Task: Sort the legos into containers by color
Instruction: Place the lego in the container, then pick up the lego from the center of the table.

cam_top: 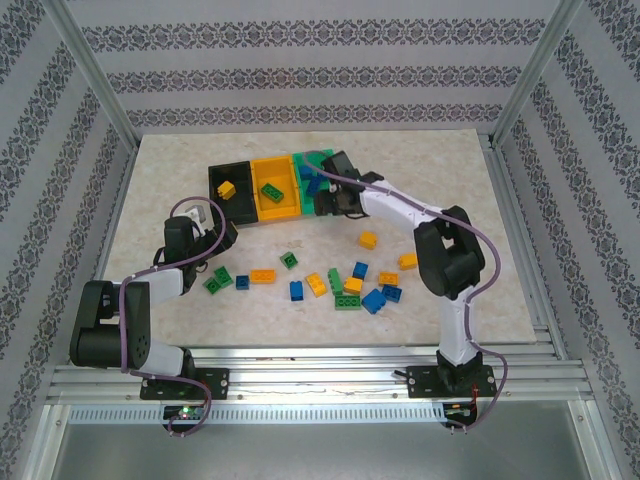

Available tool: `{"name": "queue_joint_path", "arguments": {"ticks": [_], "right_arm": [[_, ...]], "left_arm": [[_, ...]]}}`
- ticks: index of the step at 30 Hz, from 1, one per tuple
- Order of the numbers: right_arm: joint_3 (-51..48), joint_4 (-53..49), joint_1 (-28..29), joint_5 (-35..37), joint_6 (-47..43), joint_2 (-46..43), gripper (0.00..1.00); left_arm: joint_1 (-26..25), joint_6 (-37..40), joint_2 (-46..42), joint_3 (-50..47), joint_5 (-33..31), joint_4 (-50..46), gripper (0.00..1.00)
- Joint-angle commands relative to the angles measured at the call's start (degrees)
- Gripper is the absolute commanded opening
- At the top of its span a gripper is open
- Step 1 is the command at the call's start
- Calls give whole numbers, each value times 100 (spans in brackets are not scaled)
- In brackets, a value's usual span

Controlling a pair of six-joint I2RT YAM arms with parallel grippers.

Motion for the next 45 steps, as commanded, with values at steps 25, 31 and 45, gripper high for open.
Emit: {"name": "queue_joint_path", "arguments": {"ticks": [25, 31, 45], "right_arm": [[-1331, -548, -567, 276, -596, -605, 68], [-1323, -535, -545, -108, -693, -390, 54], [-112, -401, 44, -806, -504, -331, 37]], "left_arm": [[694, -347, -823, -538, -503, 422, 67], [821, -458, -998, -694, -418, 476, 67], [940, -707, -860, -1019, -88, 924, 66]]}}
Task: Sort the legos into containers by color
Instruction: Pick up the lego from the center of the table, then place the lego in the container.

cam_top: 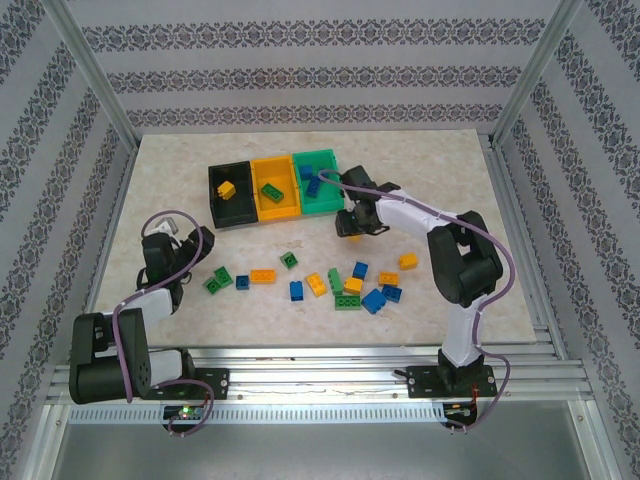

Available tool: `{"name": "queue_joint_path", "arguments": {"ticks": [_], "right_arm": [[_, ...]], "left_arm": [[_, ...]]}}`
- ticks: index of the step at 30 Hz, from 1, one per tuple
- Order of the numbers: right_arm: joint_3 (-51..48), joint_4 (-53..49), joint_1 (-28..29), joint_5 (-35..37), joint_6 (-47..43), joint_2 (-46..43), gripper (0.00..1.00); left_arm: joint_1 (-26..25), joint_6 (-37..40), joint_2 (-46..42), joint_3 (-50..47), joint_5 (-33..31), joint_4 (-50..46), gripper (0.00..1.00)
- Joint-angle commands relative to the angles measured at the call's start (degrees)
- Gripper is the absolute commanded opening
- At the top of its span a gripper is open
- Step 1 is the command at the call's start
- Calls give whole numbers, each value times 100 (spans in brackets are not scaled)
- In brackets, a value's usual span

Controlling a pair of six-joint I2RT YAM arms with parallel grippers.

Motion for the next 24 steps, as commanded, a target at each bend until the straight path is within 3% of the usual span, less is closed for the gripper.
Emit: {"name": "queue_joint_path", "arguments": {"ticks": [1, 12, 19, 22, 24], "right_arm": [[688, 136, 319, -412, 146, 168, 37], [3470, 1359, 1147, -1043, 972, 2001, 39], [6245, 1406, 1287, -924, 1215, 3724, 41], [7811, 1054, 1255, -949, 1445, 4600, 48], [8050, 1038, 1216, -972, 1566, 4749, 55]], "left_arm": [[60, -193, 124, -88, 113, 556, 66], [60, -364, 251, -200, 263, 982, 66], [60, -503, 330, -282, 333, 1289, 66], [60, -530, 404, -265, 374, 1338, 66], [60, -534, 442, -263, 373, 1357, 66]]}}
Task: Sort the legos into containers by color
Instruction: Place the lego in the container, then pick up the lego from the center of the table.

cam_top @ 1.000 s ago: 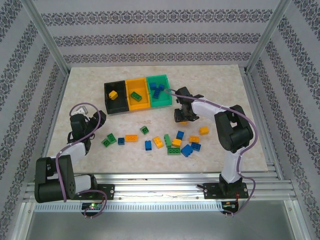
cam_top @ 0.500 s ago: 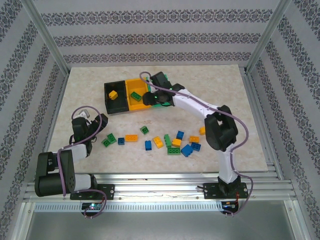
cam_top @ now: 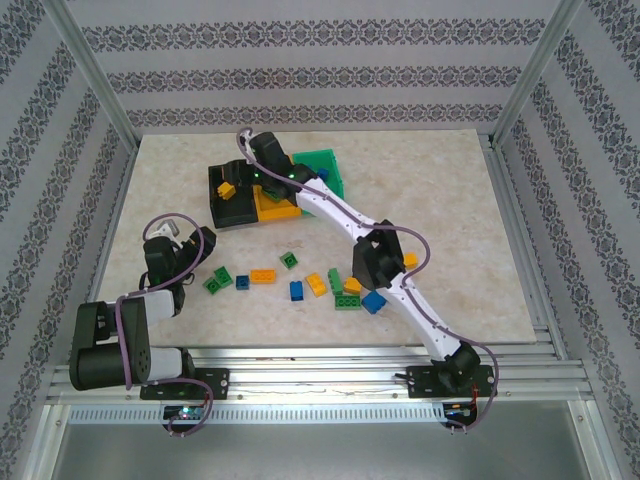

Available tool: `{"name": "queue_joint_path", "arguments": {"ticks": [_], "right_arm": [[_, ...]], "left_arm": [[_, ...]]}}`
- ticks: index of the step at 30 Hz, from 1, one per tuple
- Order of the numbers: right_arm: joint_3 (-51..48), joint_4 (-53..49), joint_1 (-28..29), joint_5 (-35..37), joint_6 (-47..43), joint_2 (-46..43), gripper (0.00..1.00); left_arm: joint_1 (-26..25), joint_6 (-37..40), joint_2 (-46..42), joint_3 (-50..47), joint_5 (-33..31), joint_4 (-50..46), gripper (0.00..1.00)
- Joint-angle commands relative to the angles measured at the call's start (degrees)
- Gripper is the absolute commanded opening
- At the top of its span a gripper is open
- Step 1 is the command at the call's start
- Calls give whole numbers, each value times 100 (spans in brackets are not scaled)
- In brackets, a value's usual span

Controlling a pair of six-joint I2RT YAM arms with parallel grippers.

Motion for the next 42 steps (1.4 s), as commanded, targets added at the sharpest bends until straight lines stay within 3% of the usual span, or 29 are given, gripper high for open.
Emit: {"name": "queue_joint_path", "arguments": {"ticks": [1, 7, 15, 18, 26, 29, 42], "right_arm": [[374, -91, -81, -56, 303, 84, 57], [-1549, 357, -90, -238, -5, -1110, 59], [-1593, 180, -54, -631, 15, -1134, 60], [-2146, 181, 13, -653, -165, -1421, 60], [-5929, 896, -9, -131, -629, -3509, 60], [-6827, 725, -7, -71, -860, -4090, 60], [-7668, 237, 480, 369, -1034, -4049, 60]], "left_arm": [[60, -102, 90, -59, 123, 431, 66], [60, -198, 210, -109, 206, 619, 66], [60, -330, 505, -72, 387, 908, 66], [60, -328, 484, -64, 446, 922, 66], [55, -288, 381, -76, 394, 803, 67], [42, -354, 525, -54, 459, 935, 67], [25, -468, 799, -26, 659, 1252, 67]]}}
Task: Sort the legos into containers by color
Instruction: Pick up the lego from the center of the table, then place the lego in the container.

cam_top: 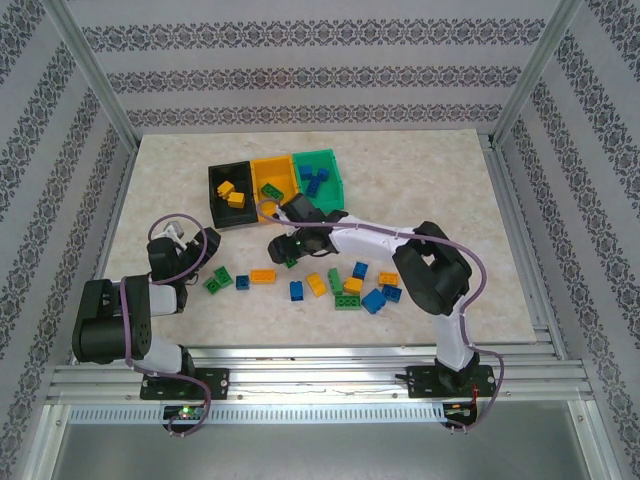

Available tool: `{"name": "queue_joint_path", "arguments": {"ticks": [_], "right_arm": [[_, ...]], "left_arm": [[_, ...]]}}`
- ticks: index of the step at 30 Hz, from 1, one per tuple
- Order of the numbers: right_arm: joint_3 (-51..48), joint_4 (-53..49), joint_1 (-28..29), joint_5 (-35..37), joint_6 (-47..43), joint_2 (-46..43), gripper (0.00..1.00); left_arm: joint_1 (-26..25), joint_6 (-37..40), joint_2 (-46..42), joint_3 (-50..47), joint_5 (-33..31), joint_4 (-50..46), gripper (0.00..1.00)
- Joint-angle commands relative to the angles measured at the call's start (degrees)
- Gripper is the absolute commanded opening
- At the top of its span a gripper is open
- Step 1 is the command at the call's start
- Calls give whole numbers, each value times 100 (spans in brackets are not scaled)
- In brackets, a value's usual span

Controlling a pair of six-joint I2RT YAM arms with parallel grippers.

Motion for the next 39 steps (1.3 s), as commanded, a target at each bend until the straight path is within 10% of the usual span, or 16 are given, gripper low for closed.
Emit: {"name": "queue_joint_path", "arguments": {"ticks": [1, 25, 32, 39], "right_arm": [[-132, -55, 12, 339, -80, 106, 59], [289, 489, -342, 139, 384, 203, 33], [1468, 414, -826, 79, 461, 639, 36], [2828, -55, -1044, 108, 388, 1329, 64]], "left_arm": [[27, -11, -54, -6, 154, 360, 67], [-153, 312, -501, 97, -50, -218, 67], [-253, 691, -934, 249, -218, -922, 65], [-307, 768, -918, 279, -232, -982, 65]]}}
